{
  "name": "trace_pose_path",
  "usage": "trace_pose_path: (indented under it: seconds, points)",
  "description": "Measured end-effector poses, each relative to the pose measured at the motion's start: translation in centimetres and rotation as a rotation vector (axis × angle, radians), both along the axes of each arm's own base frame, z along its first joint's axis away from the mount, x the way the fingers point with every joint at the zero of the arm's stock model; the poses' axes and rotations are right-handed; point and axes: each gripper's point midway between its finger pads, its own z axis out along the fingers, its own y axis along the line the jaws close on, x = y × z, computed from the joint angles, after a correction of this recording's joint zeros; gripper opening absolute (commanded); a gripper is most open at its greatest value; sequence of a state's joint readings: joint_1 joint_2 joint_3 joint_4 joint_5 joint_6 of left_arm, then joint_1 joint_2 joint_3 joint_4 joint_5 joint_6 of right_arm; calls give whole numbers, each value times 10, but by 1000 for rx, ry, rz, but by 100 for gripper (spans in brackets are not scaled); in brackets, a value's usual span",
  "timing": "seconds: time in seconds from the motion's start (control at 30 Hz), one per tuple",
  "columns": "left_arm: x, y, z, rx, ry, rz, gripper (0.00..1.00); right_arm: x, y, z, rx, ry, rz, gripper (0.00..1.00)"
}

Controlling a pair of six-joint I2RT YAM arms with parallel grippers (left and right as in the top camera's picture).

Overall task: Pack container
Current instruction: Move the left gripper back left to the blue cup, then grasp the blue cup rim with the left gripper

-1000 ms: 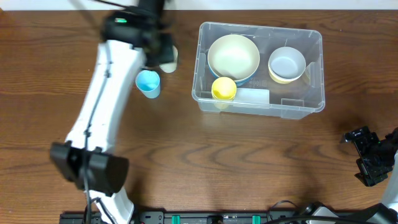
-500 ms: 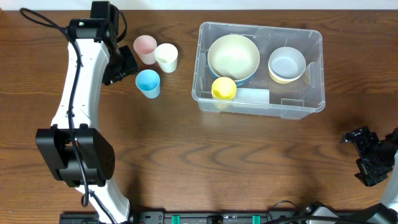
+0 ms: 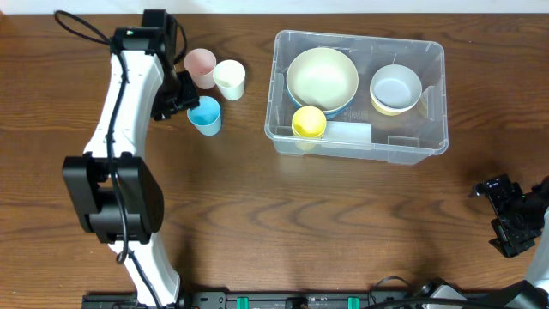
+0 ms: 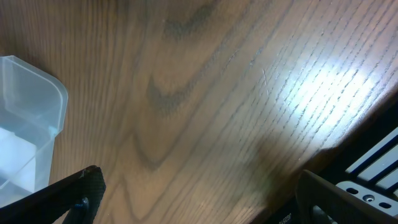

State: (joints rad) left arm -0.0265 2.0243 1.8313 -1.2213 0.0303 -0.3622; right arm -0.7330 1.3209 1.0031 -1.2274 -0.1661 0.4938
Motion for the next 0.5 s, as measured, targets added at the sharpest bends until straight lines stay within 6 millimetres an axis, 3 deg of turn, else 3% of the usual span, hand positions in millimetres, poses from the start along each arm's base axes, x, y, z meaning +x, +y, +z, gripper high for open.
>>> trace_pose_path:
  seconds: [0.5]
  points:
    - [-4, -10, -55, -57, 30, -26, 50, 0, 0, 0, 0, 0, 0, 99]
